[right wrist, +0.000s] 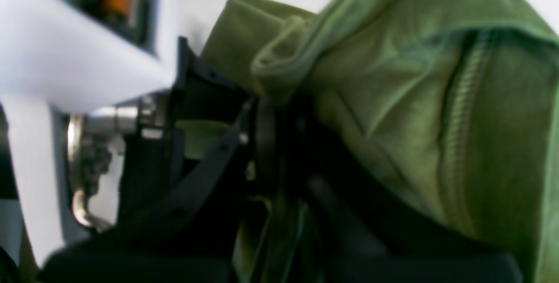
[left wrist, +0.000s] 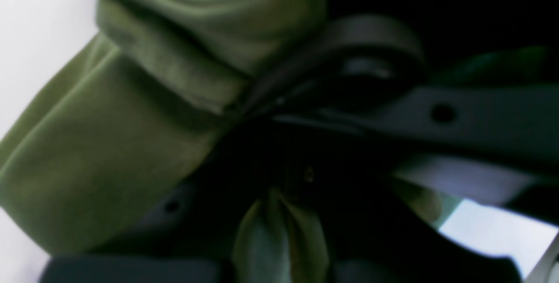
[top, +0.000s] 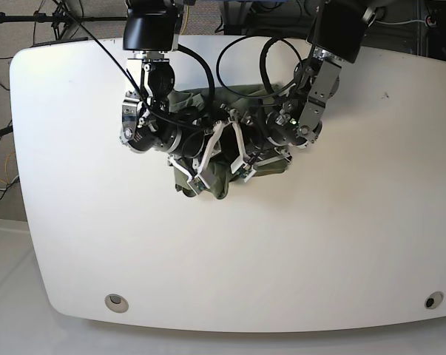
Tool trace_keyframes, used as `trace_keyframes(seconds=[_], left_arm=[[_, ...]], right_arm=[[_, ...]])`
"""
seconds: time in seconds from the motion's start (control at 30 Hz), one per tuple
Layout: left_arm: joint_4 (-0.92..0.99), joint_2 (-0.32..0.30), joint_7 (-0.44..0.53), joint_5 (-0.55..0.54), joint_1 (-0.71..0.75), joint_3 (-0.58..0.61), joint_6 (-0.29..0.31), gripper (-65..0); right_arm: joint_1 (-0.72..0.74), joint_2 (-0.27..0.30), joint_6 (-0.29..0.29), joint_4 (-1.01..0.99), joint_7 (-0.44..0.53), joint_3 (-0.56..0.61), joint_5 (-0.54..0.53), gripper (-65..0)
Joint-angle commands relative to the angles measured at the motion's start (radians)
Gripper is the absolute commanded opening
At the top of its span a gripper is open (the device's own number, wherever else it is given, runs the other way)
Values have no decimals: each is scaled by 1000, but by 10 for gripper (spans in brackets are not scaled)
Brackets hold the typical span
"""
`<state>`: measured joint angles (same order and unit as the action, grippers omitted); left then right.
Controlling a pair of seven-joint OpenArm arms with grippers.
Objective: Fold the T-shirt properly
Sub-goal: 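Press the folded bundle together with both grippers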
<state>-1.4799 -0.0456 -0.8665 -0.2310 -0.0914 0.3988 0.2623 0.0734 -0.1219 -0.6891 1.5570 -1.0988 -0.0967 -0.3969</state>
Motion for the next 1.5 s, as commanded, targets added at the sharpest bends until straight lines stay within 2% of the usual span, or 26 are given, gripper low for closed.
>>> trace_keyframes(seconds=[0.0,0.5,0.6,0.77,0.87,1.13,1.47], left_arm=[[-48,-3,33,11,-21,-19,-11,-624],[-98,17,31,9,-23,-99,-8,-601],[-98,17,33,9,-23,-99,-8,-531],[-98,17,34,8,-20,-99,-7,-367],[-100,19,34,8,-18,-99,-7,-318],[-126,19,34,8,-17,-100,-7,-314],[-264,11,31,12,-14,-103,-11,-311]], right_arm=[[9,1,-9,12,-20,1,3,-650],[10,9,-9,13,-20,-1,5,-650],[9,9,-9,13,-20,-1,5,-650],[9,9,-9,13,-20,-1,5,-650],[9,9,-9,12,-20,-1,5,-650],[10,9,-9,13,-20,-1,5,-650],[15,6,-9,16,-20,4,-4,-650]])
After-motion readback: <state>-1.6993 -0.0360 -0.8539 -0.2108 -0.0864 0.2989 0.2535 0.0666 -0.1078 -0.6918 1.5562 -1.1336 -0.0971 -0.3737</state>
